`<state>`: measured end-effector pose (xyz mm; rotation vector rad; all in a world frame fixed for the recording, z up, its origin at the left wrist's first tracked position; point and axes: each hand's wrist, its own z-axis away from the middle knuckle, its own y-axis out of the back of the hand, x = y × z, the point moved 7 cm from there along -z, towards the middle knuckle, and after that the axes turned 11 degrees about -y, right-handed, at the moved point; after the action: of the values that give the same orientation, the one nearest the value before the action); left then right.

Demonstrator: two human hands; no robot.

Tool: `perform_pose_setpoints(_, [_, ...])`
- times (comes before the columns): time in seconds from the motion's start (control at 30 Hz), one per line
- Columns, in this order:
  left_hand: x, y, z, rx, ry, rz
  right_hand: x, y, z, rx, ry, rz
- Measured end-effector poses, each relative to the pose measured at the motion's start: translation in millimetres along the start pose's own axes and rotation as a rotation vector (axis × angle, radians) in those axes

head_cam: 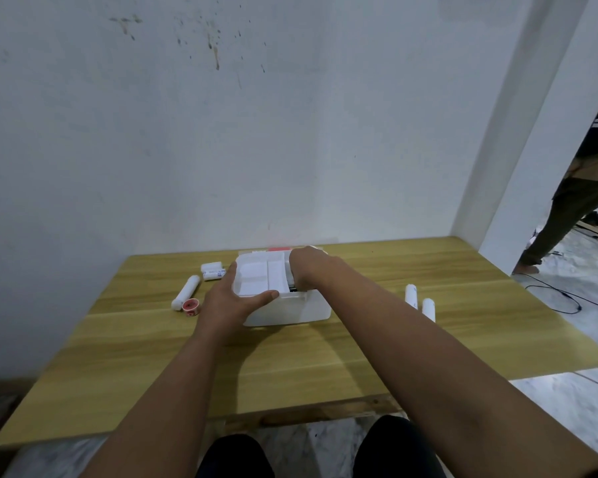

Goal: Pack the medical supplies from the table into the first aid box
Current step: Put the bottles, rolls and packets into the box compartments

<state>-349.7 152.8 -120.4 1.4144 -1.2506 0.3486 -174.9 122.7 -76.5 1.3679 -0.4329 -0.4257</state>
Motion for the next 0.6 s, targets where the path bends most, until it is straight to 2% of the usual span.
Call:
perform_pose_setpoints(0.17, [-2,-1,0,-0.018,0.003,-0.028,8,17,9,0.041,0.012,-0.137])
perform_pose_setpoints(0.27, [-3,-1,-1,-0.025,0.014,-0.054,23,30,6,0.004,-0.014,-0.353])
perform_pose_setpoints(0.33, [-4,-1,-1,-0.022,0.013,-0.06,42,42,3,0.062,-0.036,-0.499])
perform_pose_setpoints(0.47, [-5,-1,-1,-0.029,0.023,-0.066,98,54,1,0.233,-0.147,-0.611])
perform_pose_setpoints(0.6, [-6,0,-2,-0.028,0.029,-0.065,162,32,4,0.223,-0.34,-0.578])
